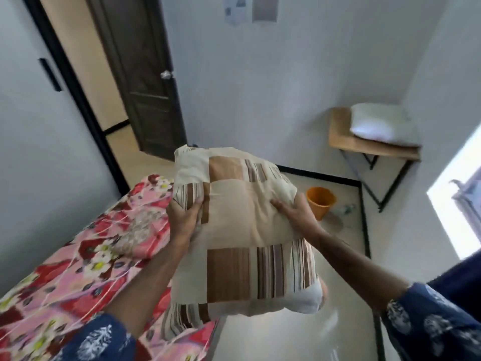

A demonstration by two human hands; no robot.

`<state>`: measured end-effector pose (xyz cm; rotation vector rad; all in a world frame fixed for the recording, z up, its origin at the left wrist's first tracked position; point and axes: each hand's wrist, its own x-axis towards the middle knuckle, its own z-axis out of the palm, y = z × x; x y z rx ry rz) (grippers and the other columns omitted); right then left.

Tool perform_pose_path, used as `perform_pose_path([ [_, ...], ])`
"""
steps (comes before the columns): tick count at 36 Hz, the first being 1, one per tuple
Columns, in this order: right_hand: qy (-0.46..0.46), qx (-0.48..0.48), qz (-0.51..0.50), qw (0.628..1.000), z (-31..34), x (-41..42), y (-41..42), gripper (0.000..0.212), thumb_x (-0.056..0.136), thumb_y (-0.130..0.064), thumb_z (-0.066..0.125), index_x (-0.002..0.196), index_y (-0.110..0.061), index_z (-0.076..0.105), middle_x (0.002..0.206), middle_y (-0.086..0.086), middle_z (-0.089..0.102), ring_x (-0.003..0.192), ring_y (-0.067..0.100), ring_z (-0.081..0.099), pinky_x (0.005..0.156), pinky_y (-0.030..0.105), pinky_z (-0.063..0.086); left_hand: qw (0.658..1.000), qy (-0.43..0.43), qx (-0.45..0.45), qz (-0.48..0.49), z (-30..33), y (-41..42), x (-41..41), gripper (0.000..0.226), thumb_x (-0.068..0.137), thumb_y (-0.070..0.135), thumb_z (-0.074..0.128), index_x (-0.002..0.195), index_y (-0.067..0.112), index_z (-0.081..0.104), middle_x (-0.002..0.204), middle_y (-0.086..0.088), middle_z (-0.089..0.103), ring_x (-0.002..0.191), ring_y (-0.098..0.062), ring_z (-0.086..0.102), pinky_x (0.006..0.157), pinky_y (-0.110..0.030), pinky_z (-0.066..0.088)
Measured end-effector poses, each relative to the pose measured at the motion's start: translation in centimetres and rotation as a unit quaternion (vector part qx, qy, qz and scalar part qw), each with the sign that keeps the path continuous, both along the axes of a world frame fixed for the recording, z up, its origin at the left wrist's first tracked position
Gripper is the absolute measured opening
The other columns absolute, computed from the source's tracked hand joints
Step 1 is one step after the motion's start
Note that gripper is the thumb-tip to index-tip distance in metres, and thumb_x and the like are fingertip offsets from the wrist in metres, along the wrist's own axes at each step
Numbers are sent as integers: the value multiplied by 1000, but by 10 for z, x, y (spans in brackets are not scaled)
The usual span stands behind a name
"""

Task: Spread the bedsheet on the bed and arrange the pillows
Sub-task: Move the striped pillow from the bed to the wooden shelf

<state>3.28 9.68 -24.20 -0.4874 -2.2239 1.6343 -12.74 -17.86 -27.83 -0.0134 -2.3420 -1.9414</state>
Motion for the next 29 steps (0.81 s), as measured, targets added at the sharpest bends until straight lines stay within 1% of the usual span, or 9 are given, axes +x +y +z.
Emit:
perform_pose_path([
  [4, 38, 13, -30, 999, 23, 8, 61, 32, 84, -38, 80, 100, -29, 54, 106, -2, 64, 97, 13, 66, 86, 37, 59, 999, 1, -14, -30, 17, 83, -15, 100, 58, 77, 75, 132, 14, 50, 123, -9, 62, 113, -28, 63, 98, -50, 53],
  [8, 40, 29, -82, 995, 29, 0, 127, 50, 72, -60, 82, 104, -28, 61, 111, 3, 68, 100, 19, 69, 85, 46, 61, 996, 6, -27, -81, 24, 160, -40, 100, 58, 75, 73, 130, 9, 52, 123, -12, 60, 114, -28, 60, 97, -50, 53],
  [11, 46, 34, -114, 992, 27, -13, 175, 59, 69, -63, 82, 107, -22, 65, 109, 5, 71, 96, 17, 72, 83, 48, 61, 993, 15, -35, -116, 23, 215, -67, 87, 70, 63, 78, 131, 8, 50, 125, -12, 55, 116, -30, 57, 100, -50, 51],
  [12, 44, 33, -126, 991, 32, -17, 187, 58, 70, -61, 83, 107, -21, 64, 108, 5, 71, 94, 14, 72, 81, 44, 61, 991, 14, -35, -125, 25, 234, -75, 85, 70, 63, 78, 130, 9, 51, 124, -12, 55, 115, -30, 57, 99, -49, 51],
  [15, 52, 42, -147, 987, 38, -33, 226, 32, 81, -41, 82, 97, -22, 63, 100, 1, 69, 85, 5, 70, 69, 24, 58, 989, 23, -22, -145, 22, 287, -108, 89, 62, 71, 75, 124, 10, 57, 119, -11, 60, 109, -28, 62, 96, -49, 54],
  [18, 53, 48, -162, 984, 43, -56, 272, 41, 79, -50, 82, 100, -18, 68, 102, 5, 73, 93, 24, 73, 76, 41, 62, 985, 27, -16, -168, 24, 346, -143, 79, 66, 64, 77, 118, 8, 58, 116, -14, 61, 106, -31, 62, 95, -49, 54],
  [20, 64, 64, -167, 982, 45, -74, 305, 44, 80, -50, 81, 105, -14, 72, 102, 6, 77, 93, 26, 75, 79, 49, 62, 982, 27, -17, -186, 28, 387, -168, 79, 66, 64, 76, 117, 6, 58, 116, -16, 61, 107, -33, 61, 96, -50, 52],
  [23, 86, 82, -189, 975, 55, -101, 350, 39, 84, -44, 80, 108, -14, 73, 104, 5, 77, 95, 26, 75, 82, 52, 61, 975, 27, -20, -220, 36, 445, -207, 83, 63, 69, 73, 116, 8, 57, 116, -16, 62, 107, -33, 62, 95, -50, 53],
  [29, 87, 88, -243, 962, 60, -149, 442, 51, 77, -59, 81, 110, -21, 72, 108, 6, 74, 101, 23, 72, 87, 51, 59, 958, 49, -20, -283, 53, 547, -268, 92, 59, 80, 69, 118, 11, 57, 117, -13, 61, 109, -31, 61, 95, -50, 53],
])
